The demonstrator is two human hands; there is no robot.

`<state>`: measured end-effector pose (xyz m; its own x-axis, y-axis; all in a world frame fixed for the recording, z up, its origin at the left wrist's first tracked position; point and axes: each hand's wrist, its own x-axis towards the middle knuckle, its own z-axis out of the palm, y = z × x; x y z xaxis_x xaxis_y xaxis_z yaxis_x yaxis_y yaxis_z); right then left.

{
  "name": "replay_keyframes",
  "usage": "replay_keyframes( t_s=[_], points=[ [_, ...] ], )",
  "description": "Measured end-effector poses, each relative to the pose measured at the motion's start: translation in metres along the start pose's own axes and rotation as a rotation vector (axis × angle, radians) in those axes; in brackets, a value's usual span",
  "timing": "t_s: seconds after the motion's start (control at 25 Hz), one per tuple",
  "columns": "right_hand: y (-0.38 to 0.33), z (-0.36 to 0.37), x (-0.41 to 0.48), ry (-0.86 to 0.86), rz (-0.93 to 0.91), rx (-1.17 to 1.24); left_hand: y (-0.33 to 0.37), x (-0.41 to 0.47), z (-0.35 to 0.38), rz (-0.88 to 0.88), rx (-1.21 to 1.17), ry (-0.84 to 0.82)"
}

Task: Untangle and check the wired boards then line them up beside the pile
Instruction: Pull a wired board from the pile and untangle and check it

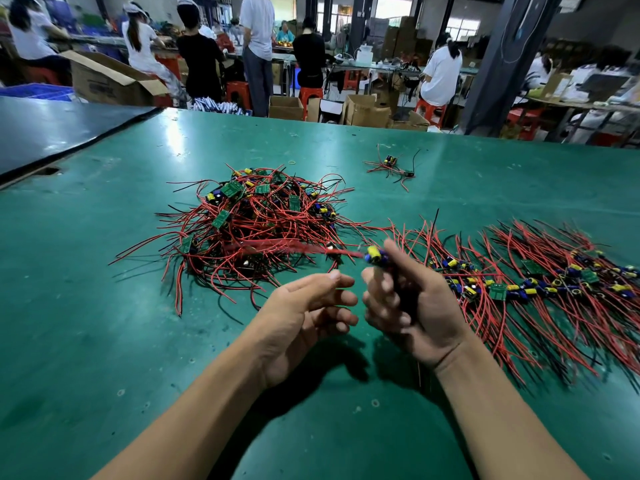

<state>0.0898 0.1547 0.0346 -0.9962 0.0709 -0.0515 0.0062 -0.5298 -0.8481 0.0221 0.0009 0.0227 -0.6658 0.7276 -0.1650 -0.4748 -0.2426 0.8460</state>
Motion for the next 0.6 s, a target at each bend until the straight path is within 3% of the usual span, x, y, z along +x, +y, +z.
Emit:
replay_keyframes(
  t_s=[0.12,0.2,0.4,0.6],
  points=[
    [0.002,0.0,-0.004,0.012,0.193,-0.131,0.003,-0.002,0.002,-0.054,0.035,-0.079],
    [0.005,0.0,-0.001,0.068,0.23,-0.262,0.002,-0.003,0.003,-0.06,0.038,-0.13],
    [0.011,-0.003,0.005,0.2,0.04,-0.295,-0.006,-0.001,0.001,-0.034,0.019,-0.086],
    [0.007,-0.003,0.005,0.21,-0.009,-0.343,-0.005,-0.001,-0.002,-0.039,0.101,-0.14]
  ],
)
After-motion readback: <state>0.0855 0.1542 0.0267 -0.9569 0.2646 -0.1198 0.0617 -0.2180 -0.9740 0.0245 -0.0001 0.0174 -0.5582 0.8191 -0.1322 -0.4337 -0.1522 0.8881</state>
